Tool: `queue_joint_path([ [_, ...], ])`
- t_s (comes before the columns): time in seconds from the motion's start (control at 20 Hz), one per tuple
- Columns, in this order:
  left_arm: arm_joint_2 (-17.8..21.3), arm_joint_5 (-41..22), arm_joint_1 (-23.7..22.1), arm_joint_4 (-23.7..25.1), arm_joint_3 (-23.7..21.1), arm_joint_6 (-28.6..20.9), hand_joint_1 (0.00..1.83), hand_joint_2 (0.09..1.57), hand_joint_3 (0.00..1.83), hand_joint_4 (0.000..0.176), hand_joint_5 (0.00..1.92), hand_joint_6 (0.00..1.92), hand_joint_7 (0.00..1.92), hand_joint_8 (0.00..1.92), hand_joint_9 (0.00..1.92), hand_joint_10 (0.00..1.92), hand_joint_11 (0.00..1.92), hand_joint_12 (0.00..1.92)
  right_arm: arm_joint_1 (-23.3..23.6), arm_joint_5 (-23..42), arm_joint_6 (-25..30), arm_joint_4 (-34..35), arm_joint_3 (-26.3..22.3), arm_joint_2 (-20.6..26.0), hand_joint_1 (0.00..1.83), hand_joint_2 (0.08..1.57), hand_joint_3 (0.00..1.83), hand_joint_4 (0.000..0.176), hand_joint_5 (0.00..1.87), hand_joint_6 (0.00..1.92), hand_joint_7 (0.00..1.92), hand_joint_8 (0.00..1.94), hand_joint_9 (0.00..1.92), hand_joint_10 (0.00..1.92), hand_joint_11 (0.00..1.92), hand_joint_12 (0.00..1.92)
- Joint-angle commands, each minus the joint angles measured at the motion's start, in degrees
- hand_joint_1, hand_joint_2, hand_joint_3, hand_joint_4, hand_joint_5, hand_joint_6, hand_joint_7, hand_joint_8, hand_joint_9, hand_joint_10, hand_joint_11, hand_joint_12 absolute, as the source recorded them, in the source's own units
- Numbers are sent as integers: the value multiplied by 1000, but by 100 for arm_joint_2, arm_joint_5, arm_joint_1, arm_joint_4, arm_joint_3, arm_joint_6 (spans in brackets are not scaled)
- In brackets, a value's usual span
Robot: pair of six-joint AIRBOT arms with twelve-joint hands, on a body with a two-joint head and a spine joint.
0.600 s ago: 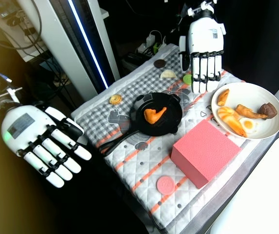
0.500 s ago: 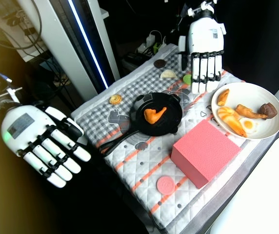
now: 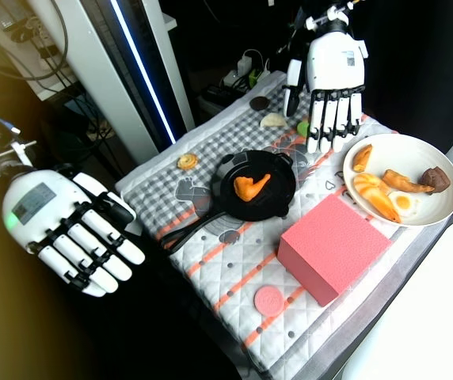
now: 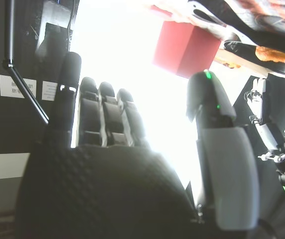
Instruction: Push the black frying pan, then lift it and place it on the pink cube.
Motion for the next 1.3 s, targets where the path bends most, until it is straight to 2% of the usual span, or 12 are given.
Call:
queue_joint_path([
  [0.0, -8, -326, 18, 23, 33, 8, 615, 1212, 0, 0, 515, 20, 490, 16, 358, 63, 0, 1129, 65, 759, 21, 35, 37, 28, 583, 1246, 1, 8, 0, 0, 0, 0, 3, 1, 0, 804],
  [0.1, -65, -347, 87, 23, 44, 8, 586, 1209, 0, 0, 588, 35, 570, 30, 460, 102, 0, 1276, 66, 759, 22, 35, 36, 27, 605, 1255, 4, 0, 0, 0, 0, 0, 0, 0, 0, 793],
  [0.2, -127, -410, 116, 22, 46, 8, 579, 1199, 1, 0, 645, 34, 598, 14, 466, 181, 0, 1369, 61, 758, 22, 36, 32, 27, 591, 1253, 0, 0, 0, 0, 0, 0, 0, 0, 0, 903],
  [0.3, -189, -444, 136, 22, 60, 8, 644, 1197, 0, 0, 657, 31, 588, 3, 406, 202, 0, 1261, 59, 758, 26, 36, 32, 27, 589, 1246, 0, 0, 0, 0, 0, 0, 0, 0, 0, 1023],
  [0.45, -289, -518, 176, 22, 83, 8, 607, 1211, 3, 0, 620, 10, 570, 0, 376, 238, 0, 1335, 59, 758, 29, 36, 33, 27, 562, 1242, 0, 7, 0, 0, 0, 0, 0, 0, 0, 1159],
  [0.55, -387, -551, 198, 23, 124, 9, 547, 1223, 0, 0, 595, 1, 538, 0, 287, 400, 0, 1361, 57, 758, 29, 36, 32, 27, 575, 1242, 0, 0, 0, 0, 0, 0, 2, 0, 0, 1163],
  [0.65, -473, -602, 193, 23, 166, 9, 530, 1225, 0, 0, 556, 3, 522, 3, 169, 704, 0, 1462, 52, 758, 29, 37, 32, 24, 591, 1242, 0, 0, 0, 0, 0, 0, 0, 0, 0, 1096],
  [0.8, -561, -680, 188, 25, 179, 9, 486, 1249, 4, 0, 543, 1, 492, 1, 103, 826, 0, 1468, 51, 758, 29, 37, 30, 24, 580, 1242, 0, 0, 0, 0, 0, 0, 13, 5, 0, 1190],
  [0.85, -593, -709, 189, 26, 185, 10, 480, 1245, 1, 0, 514, 0, 455, 0, 72, 758, 0, 1415, 50, 758, 29, 37, 30, 23, 579, 1242, 0, 0, 0, 0, 0, 0, 7, 2, 0, 1193],
  [0.95, -649, -776, 180, 39, 187, 10, 492, 1252, 0, 0, 470, 0, 354, 0, 121, 383, 0, 1131, 50, 758, 29, 37, 30, 23, 567, 1248, 1, 0, 0, 0, 0, 0, 0, 0, 0, 1129],
  [1.1, -723, -835, 168, 88, 188, 10, 529, 1260, 4, 0, 508, 9, 411, 2, 220, 269, 0, 1193, 50, 758, 29, 37, 29, 23, 570, 1251, 3, 0, 0, 0, 0, 0, 0, 0, 0, 1024],
  [1.25, -790, -917, 164, 93, 197, 10, 562, 1247, 0, 0, 546, 12, 408, 1, 289, 115, 0, 1166, 50, 758, 29, 39, 24, 21, 593, 1244, 0, 4, 0, 0, 0, 0, 0, 0, 0, 1139],
])
